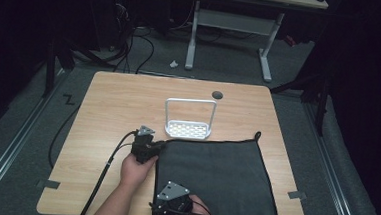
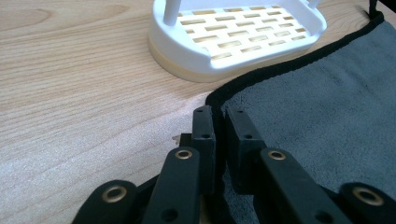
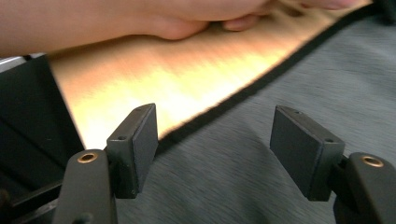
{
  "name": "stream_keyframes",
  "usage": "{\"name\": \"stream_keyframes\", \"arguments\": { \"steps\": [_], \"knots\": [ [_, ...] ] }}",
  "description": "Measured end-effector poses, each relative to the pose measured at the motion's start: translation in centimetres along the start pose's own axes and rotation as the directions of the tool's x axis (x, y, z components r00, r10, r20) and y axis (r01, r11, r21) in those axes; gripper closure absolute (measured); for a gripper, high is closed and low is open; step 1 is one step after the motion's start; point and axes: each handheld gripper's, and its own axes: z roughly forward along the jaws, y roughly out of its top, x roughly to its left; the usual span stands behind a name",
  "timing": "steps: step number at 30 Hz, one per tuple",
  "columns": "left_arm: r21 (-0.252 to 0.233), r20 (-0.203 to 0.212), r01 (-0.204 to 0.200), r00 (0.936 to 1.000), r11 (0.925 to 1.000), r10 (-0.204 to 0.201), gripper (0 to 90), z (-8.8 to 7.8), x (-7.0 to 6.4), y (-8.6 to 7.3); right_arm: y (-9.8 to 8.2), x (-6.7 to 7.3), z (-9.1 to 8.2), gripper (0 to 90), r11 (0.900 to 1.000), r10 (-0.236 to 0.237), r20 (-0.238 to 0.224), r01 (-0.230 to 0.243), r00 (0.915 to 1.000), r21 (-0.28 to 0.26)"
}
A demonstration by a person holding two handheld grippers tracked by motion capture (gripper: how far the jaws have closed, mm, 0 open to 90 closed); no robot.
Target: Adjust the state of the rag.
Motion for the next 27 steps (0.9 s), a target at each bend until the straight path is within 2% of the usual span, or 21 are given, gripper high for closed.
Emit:
{"name": "stream_keyframes", "arguments": {
  "steps": [3,4,9,11,13,18,23,27],
  "knots": [
    [0.003,0.003,-0.001,1.0000,1.0000,0.001,82.2,-0.1,0.0,0.0,-0.1,0.4,0.3,37.2,0.999,-0.024,0.003,0.024,0.9997,0.027],
    [0.002,0.002,-0.002,1.0000,1.0000,0.002,82.3,-0.1,0.0,0.0,-0.2,0.4,0.3,38.9,0.999,-0.028,0.003,0.028,0.9996,0.020],
    [0.002,0.002,0.001,1.0000,1.0000,-0.001,82.2,-0.1,0.0,-0.1,-0.6,-0.1,-0.4,61.0,0.999,-0.030,0.031,0.029,0.9991,0.022],
    [0.003,0.002,0.001,1.0000,1.0000,-0.001,82.1,-0.1,0.0,-0.1,-0.7,-0.3,-0.8,73.5,0.999,-0.040,0.046,0.039,0.9981,0.029],
    [0.001,0.003,0.001,1.0000,1.0000,-0.001,82.1,-0.1,0.0,-0.1,-0.9,-0.6,-1.3,80.5,0.999,-0.049,0.052,0.048,0.9974,0.014],
    [-0.021,0.012,0.010,0.9999,0.9997,-0.009,82.4,-0.3,0.1,-0.1,-0.9,-1.2,-2.4,82.0,0.999,-0.032,0.077,0.035,0.9965,-0.029],
    [-0.073,0.037,0.073,0.9968,0.9947,-0.070,84.4,-0.9,0.9,-0.2,-0.5,-0.9,-3.1,82.1,0.996,-0.034,0.092,0.041,0.9952,-0.077],
    [-0.103,0.071,0.136,0.9891,0.9854,-0.129,84.7,-1.3,1.6,0.0,0.4,-0.2,-3.4,82.0,0.991,-0.057,0.111,0.070,0.9922,-0.112]
  ]
}}
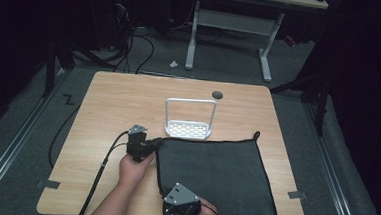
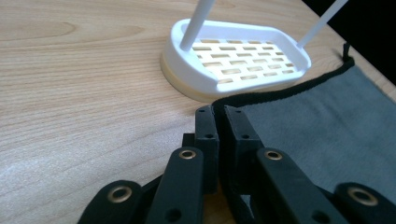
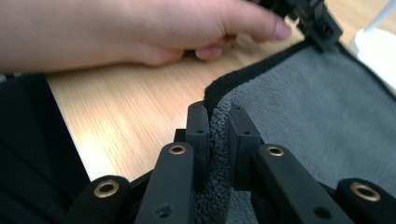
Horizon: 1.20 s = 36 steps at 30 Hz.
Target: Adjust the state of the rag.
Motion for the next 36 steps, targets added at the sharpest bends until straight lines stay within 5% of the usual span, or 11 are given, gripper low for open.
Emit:
{"name": "stream_keyframes", "arguments": {
  "steps": [9,20,26,30,36],
  "knots": [
    [-0.082,0.013,0.061,0.9981,0.9948,-0.060,84.8,-3.2,1.2,1.1,3.0,1.3,0.7,81.9,0.997,-0.022,-0.003,0.022,0.9997,-0.071],
    [-0.117,-0.096,0.099,0.9893,0.9882,-0.110,84.9,-11.7,6.7,-0.3,7.4,6.1,4.1,81.6,0.988,-0.113,-0.111,0.100,0.9873,-0.119],
    [-0.147,-0.137,0.103,0.9828,0.9838,-0.123,85.1,-15.0,8.2,-0.8,8.7,8.1,5.6,81.6,0.983,-0.144,-0.168,0.122,0.9751,-0.139],
    [-0.168,-0.147,0.095,0.9818,0.9812,-0.120,85.1,-15.2,7.9,-0.5,8.7,8.3,5.6,81.4,0.980,-0.160,-0.162,0.137,0.9738,-0.144],
    [-0.176,-0.135,0.074,0.9859,0.9816,-0.098,84.9,-13.0,5.6,0.5,8.0,6.7,4.0,81.4,0.979,-0.146,-0.125,0.125,0.9813,-0.160]
  ]
}}
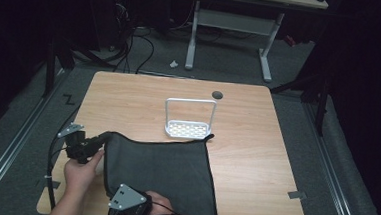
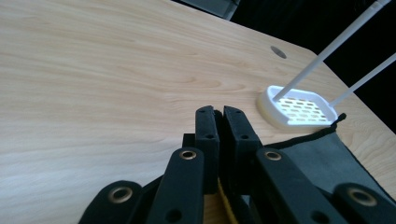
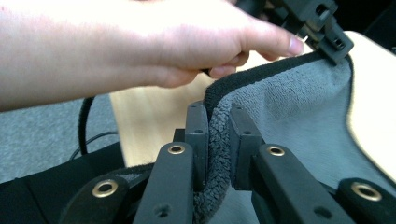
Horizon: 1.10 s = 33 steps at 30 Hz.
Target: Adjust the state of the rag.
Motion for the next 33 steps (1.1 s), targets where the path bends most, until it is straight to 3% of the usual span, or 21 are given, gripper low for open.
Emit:
{"name": "stream_keyframes", "arguments": {
  "steps": [4,11,19,30,33],
  "knots": [
    [-0.004,0.004,0.003,1.0000,1.0000,-0.003,84.8,1.4,-2.1,0.2,-0.8,-1.2,-1.9,80.9,1.000,0.019,0.032,-0.018,0.9993,-0.011],
    [0.018,0.033,-0.047,0.9984,0.9988,0.046,84.7,4.1,-6.0,0.7,-3.3,-3.0,-5.3,80.3,0.999,0.051,0.100,-0.049,0.9937,-0.015],
    [0.050,0.067,-0.085,0.9944,0.9951,0.082,84.5,7.3,-9.8,0.7,-7.2,-5.1,-8.8,80.4,0.994,0.108,0.177,-0.111,0.9784,0.005],
    [0.101,0.096,-0.114,0.9900,0.9884,0.104,84.0,10.6,-13.8,-0.3,-10.9,-7.1,-12.5,79.6,0.981,0.179,0.227,-0.191,0.9573,0.032],
    [0.125,0.095,-0.139,0.9872,0.9823,0.128,83.7,11.5,-14.8,-0.6,-12.1,-7.4,-13.1,79.4,0.976,0.192,0.233,-0.211,0.9533,0.060]
  ]
}}
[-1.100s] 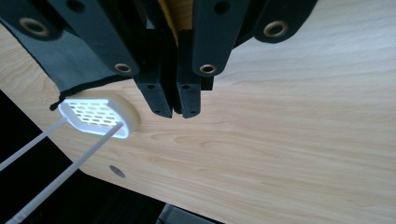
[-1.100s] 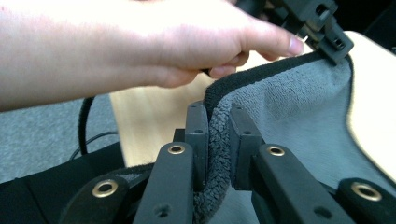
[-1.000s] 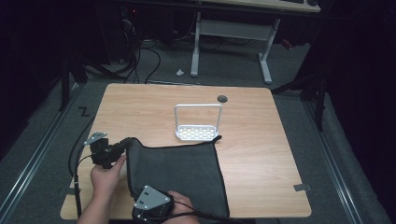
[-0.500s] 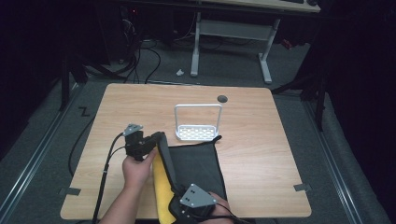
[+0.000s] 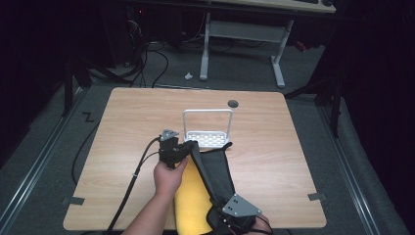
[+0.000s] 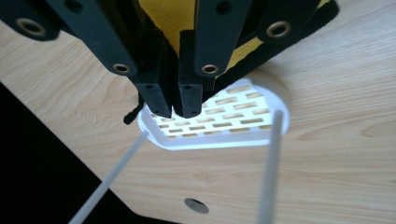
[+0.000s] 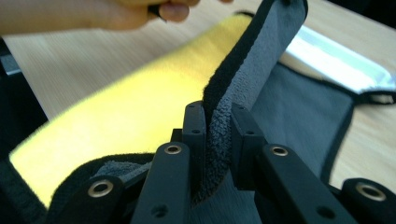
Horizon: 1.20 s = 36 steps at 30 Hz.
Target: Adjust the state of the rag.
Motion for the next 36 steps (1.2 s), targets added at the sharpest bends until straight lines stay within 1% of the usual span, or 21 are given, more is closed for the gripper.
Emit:
{"name": "stream_keyframes", "arguments": {
  "steps": [2,6,9,10,13,14,15,19,20,21,22,23,25,26,28,31,32,36],
  "knots": [
    [0.014,-0.003,-0.014,0.9999,0.9998,0.014,83.6,0.6,-0.5,0.0,-0.5,-0.3,-0.2,79.3,1.000,0.006,0.003,-0.006,1.0000,0.018],
    [0.029,-0.005,-0.003,1.0000,0.9996,0.003,83.1,1.5,-1.1,-0.1,-1.3,-0.8,-0.5,78.2,0.999,0.021,0.008,-0.022,0.9997,0.040],
    [0.063,-0.017,-0.020,0.9996,0.9978,0.021,82.7,2.4,-1.4,-0.3,-1.9,-1.2,-0.6,76.5,0.997,0.030,0.012,-0.031,0.9995,0.066],
    [0.069,-0.015,-0.020,0.9997,0.9974,0.021,82.3,2.6,-1.5,-0.3,-2.2,-1.3,-0.6,76.1,0.996,0.035,0.011,-0.036,0.9993,0.082],
    [0.078,-0.009,-0.026,0.9996,0.9966,0.027,81.8,3.3,-1.9,-0.3,-2.7,-1.4,-0.7,74.3,0.993,0.043,0.014,-0.045,0.9989,0.106],
    [0.080,-0.005,-0.026,0.9996,0.9965,0.026,81.8,3.5,-2.2,-0.3,-2.8,-1.4,-0.8,73.6,0.993,0.043,0.017,-0.045,0.9989,0.108],
    [0.079,0.001,-0.035,0.9994,0.9963,0.035,81.9,3.7,-2.4,-0.3,-2.9,-1.4,-1.0,73.5,0.992,0.049,0.022,-0.052,0.9985,0.111],
    [0.081,0.023,-0.046,0.9987,0.9957,0.045,81.5,4.5,-3.3,-0.2,-3.0,-1.6,-1.5,70.9,0.993,0.058,0.035,-0.061,0.9977,0.100],
    [0.082,0.029,-0.052,0.9983,0.9953,0.050,80.5,4.7,-3.5,-0.2,-3.1,-1.7,-1.7,69.4,0.993,0.061,0.037,-0.064,0.9975,0.095],
    [0.080,0.034,-0.047,0.9984,0.9957,0.044,78.6,4.8,-3.6,-0.2,-3.1,-1.8,-1.8,66.8,0.994,0.067,0.045,-0.071,0.9967,0.089],
    [0.079,0.052,-0.039,0.9981,0.9961,0.035,76.1,5.0,-3.8,-0.3,-3.1,-1.8,-2.0,64.9,0.993,0.071,0.049,-0.075,0.9963,0.085],
    [0.081,0.063,-0.041,0.9974,0.9959,0.036,73.2,5.1,-3.9,-0.3,-3.1,-1.9,-2.1,62.7,0.994,0.072,0.063,-0.076,0.9954,0.073],
    [0.080,0.093,-0.034,0.9953,0.9962,0.027,67.8,5.2,-4.1,-0.4,-3.1,-2.2,-2.4,60.8,0.995,0.085,0.077,-0.089,0.9934,0.053],
    [0.081,0.098,-0.037,0.9948,0.9961,0.029,65.0,5.2,-4.1,-0.5,-3.0,-2.3,-2.5,59.6,0.994,0.094,0.090,-0.098,0.9915,0.043],
    [0.082,0.107,-0.044,0.9937,0.9957,0.035,61.1,5.1,-4.2,-0.5,-3.1,-2.5,-2.5,59.5,0.994,0.098,0.096,-0.102,0.9905,0.038],
    [0.077,0.121,-0.060,0.9914,0.9953,0.050,58.5,4.6,-4.3,-0.6,-3.2,-2.5,-2.3,59.6,0.994,0.094,0.095,-0.099,0.9911,0.052],
    [0.073,0.123,-0.059,0.9912,0.9955,0.050,58.3,4.3,-4.3,-0.7,-3.2,-2.5,-2.2,59.6,0.994,0.089,0.093,-0.094,0.9916,0.055],
    [0.076,0.123,-0.085,0.9896,0.9935,0.075,58.3,2.9,-3.6,-1.2,-3.1,-2.4,-2.0,60.1,0.994,0.083,0.090,-0.089,0.9925,0.059]
  ]
}}
